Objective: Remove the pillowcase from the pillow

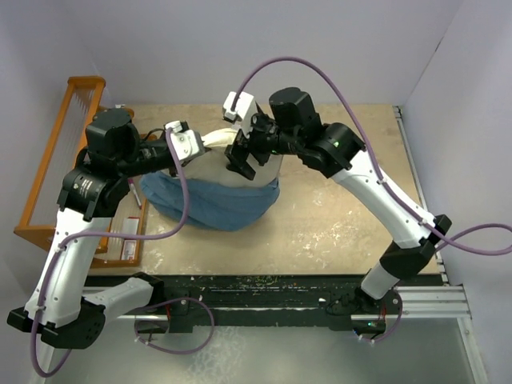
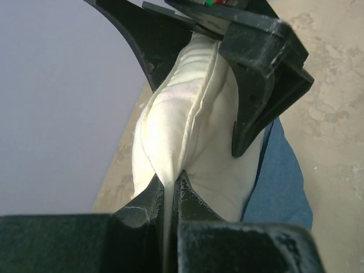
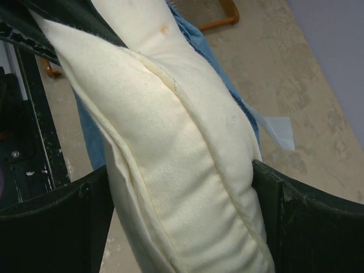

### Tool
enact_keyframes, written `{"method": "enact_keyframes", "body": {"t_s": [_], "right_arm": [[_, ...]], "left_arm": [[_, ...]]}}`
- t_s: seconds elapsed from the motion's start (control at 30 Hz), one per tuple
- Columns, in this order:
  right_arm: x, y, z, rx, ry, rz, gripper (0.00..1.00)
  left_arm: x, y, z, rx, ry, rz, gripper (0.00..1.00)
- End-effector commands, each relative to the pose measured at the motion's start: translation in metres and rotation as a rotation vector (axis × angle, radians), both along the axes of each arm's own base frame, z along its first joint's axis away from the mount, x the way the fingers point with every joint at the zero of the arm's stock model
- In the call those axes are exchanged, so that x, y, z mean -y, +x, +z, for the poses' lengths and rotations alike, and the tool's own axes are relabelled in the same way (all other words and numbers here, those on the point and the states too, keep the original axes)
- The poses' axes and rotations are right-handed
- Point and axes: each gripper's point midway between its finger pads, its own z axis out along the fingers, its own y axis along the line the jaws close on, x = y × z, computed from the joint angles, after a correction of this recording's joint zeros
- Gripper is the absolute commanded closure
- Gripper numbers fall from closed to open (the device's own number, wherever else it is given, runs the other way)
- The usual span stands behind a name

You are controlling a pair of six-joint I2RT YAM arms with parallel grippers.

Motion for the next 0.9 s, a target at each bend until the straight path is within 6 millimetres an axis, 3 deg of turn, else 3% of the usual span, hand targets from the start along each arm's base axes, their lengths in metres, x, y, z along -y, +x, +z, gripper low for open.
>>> {"method": "enact_keyframes", "body": {"t_s": [0.0, 0.1, 0.17, 0.2, 0.23, 0.27, 0.3, 0.4, 0.47, 0.5, 0.67, 0.87], "right_arm": [[0.008, -0.020, 0.016, 0.041, 0.024, 0.043, 0.09], [0.008, -0.024, -0.005, -0.009, 0.033, 0.035, 0.24], [0.007, -0.023, -0.013, -0.020, 0.053, 0.011, 0.40], [0.009, -0.019, -0.017, -0.036, 0.070, -0.034, 0.57], [0.010, -0.019, -0.018, -0.054, 0.101, -0.064, 0.80], [0.017, -0.009, -0.015, -0.053, 0.136, -0.144, 1.00], [0.022, -0.002, -0.007, -0.047, 0.195, -0.199, 1.00], [0.034, 0.011, 0.029, -0.056, 0.384, -0.292, 1.00], [0.034, 0.019, 0.046, -0.067, 0.450, -0.336, 1.00], [0.033, 0.021, 0.052, -0.078, 0.478, -0.351, 1.00], [0.033, 0.030, 0.061, -0.105, 0.608, -0.416, 1.00], [0.036, 0.033, 0.070, -0.097, 0.607, -0.424, 1.00]], "left_arm": [[0.012, -0.012, 0.014, 0.066, -0.029, -0.107, 1.00], [0.013, -0.013, 0.016, 0.069, -0.041, -0.110, 1.00], [0.014, -0.013, 0.018, 0.069, -0.046, -0.117, 1.00], [0.015, -0.011, 0.018, 0.063, -0.050, -0.113, 1.00], [0.015, -0.008, 0.019, 0.054, -0.059, -0.101, 0.93], [0.014, -0.005, 0.021, 0.049, -0.066, -0.083, 0.69], [0.013, -0.002, 0.019, 0.037, -0.062, -0.068, 0.49], [0.005, 0.006, 0.008, 0.011, -0.038, 0.000, 0.29], [0.000, 0.010, -0.008, -0.018, -0.007, 0.034, 0.06], [-0.003, 0.011, -0.016, -0.038, 0.008, 0.048, 0.00], [-0.005, 0.007, -0.042, -0.166, 0.070, 0.044, 0.01], [-0.012, 0.012, -0.071, -0.304, 0.137, 0.041, 0.01]]}}
